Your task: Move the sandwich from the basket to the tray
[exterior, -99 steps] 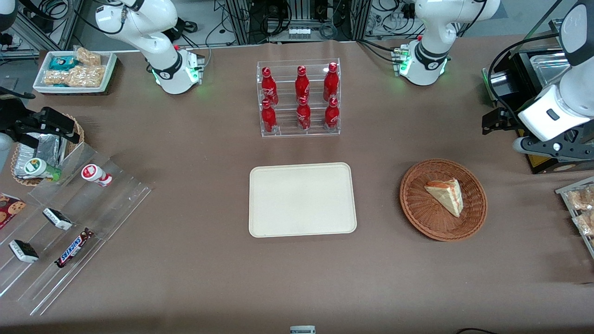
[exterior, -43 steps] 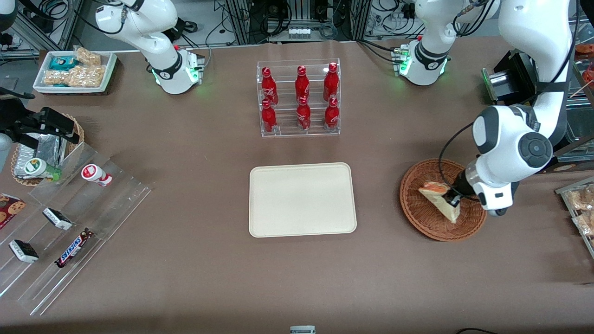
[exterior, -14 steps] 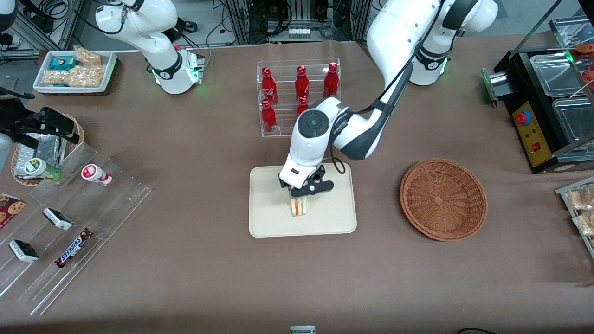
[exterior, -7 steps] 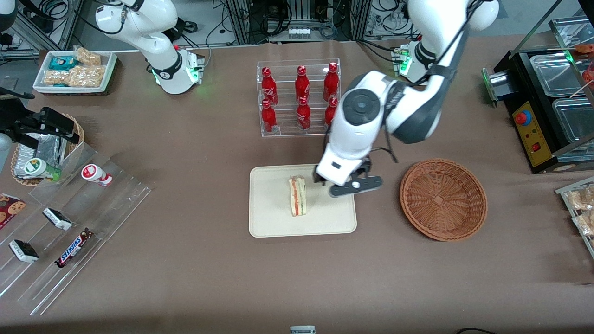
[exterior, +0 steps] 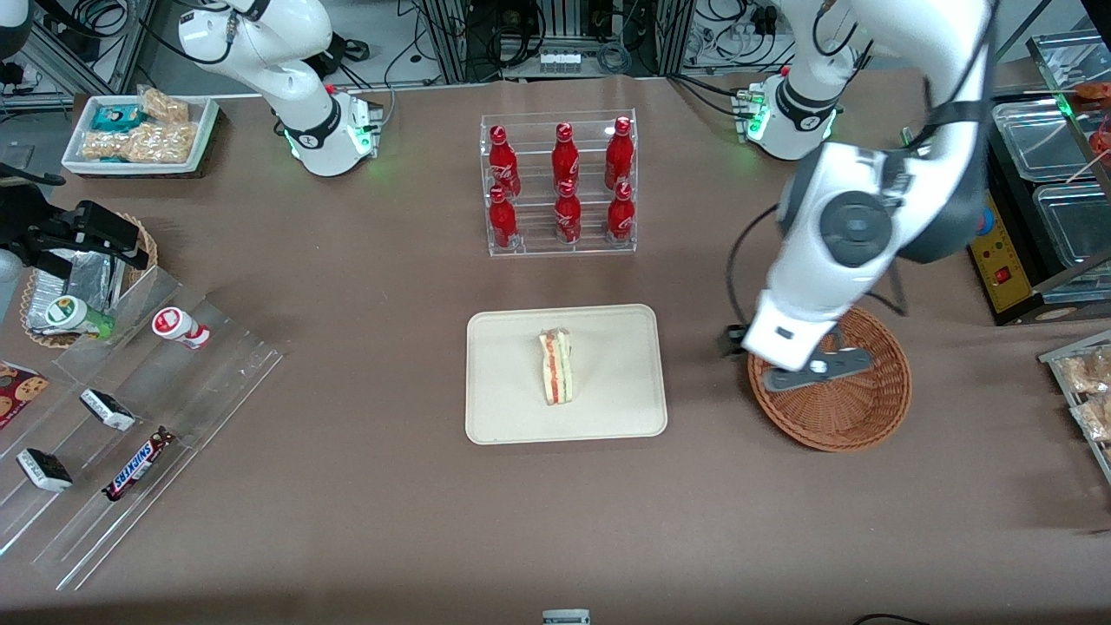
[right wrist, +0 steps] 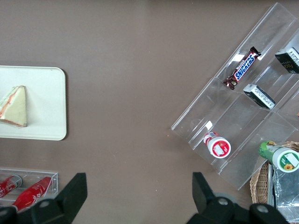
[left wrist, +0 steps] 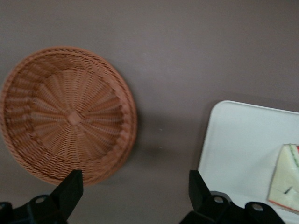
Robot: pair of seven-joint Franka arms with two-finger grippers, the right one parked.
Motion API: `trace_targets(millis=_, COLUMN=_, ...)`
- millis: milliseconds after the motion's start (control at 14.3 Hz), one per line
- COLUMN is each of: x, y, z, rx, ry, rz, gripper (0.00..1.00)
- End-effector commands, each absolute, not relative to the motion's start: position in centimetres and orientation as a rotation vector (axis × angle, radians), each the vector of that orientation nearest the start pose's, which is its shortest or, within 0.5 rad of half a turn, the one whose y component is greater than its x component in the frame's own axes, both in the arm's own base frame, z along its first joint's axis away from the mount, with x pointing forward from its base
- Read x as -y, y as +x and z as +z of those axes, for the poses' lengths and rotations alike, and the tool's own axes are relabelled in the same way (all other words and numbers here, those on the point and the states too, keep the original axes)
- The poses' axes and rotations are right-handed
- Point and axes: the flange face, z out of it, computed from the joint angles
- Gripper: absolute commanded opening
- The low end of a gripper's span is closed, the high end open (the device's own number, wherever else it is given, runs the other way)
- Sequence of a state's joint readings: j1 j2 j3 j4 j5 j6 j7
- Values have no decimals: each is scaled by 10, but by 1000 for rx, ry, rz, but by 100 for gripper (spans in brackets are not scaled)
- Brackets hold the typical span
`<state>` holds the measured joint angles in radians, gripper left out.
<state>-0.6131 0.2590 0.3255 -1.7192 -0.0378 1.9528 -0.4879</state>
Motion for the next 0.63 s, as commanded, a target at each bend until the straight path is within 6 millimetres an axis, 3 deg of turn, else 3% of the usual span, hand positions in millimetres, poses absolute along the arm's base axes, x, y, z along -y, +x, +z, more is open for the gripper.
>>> trace_targets(millis=0, x=164, y=591, z=456, rx=247, ry=-3106, rz=31, gripper=100)
trace_targets(millis=419, x=122, y=582, z=508, rx=301, ry=-3135, rz=10, gripper=100)
trace_targets(millis=488, x=119, y=582, z=510, rx=284, ry=-3136, rz=17, gripper=100)
trace_targets(millis=558, x=83, y=589, z=506, rx=343, ry=-3132, rz=30, gripper=100)
